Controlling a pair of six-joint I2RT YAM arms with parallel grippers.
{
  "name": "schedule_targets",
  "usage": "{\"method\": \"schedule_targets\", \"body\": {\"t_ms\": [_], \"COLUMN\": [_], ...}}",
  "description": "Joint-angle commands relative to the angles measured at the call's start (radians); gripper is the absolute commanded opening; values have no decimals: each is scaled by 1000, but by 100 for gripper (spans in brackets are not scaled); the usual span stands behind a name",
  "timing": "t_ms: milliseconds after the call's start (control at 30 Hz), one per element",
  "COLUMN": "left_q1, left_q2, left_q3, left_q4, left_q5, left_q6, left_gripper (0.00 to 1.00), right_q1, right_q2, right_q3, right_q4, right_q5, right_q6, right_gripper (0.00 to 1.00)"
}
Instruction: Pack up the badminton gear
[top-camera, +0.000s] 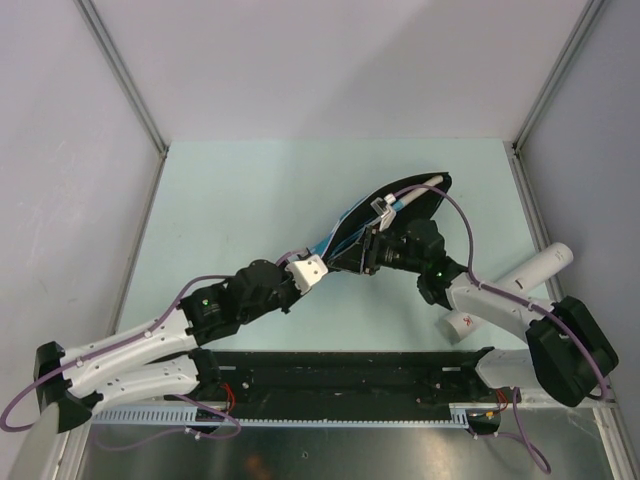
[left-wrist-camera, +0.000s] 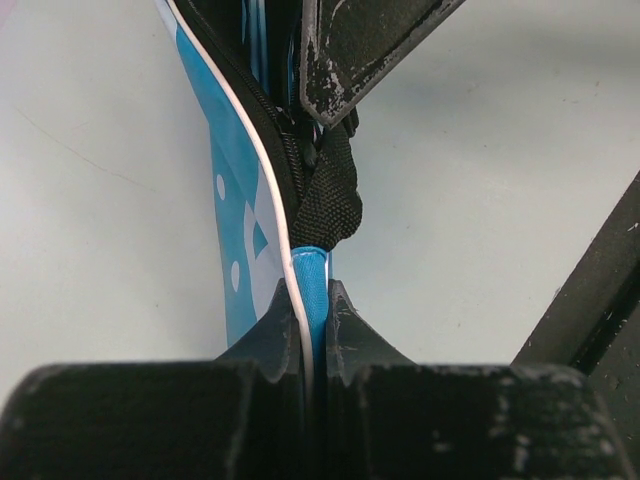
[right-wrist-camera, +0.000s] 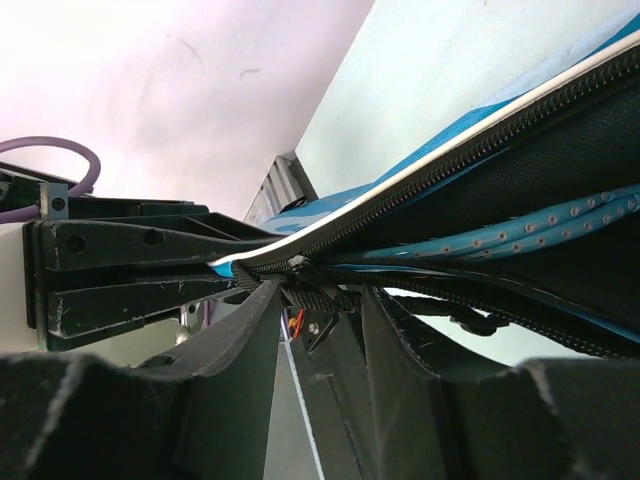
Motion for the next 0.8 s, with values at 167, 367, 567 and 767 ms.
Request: {"method": "schedule_targets", "body": {"t_ms": [167, 367, 567, 767], "left_q1": [-5, -3, -3, -3], "left_q2": [-31, -27, -27, -28], "left_q3": [9, 7, 5, 6], "left_q4": [120, 121, 121, 121], "left_q5": [47, 46, 44, 49], "left_q6": [34, 36, 34, 33], "left_gripper": [0, 0, 0, 1], "right_q1": [7, 12, 15, 22], "right_q2": [27, 23, 34, 39], "right_q3": [2, 4, 4, 5], "right_q4": [137, 131, 133, 123], "right_q5": [-48, -61, -57, -45], "right_q6": [34, 22, 21, 6], "right_gripper": [36, 35, 36, 31]}}
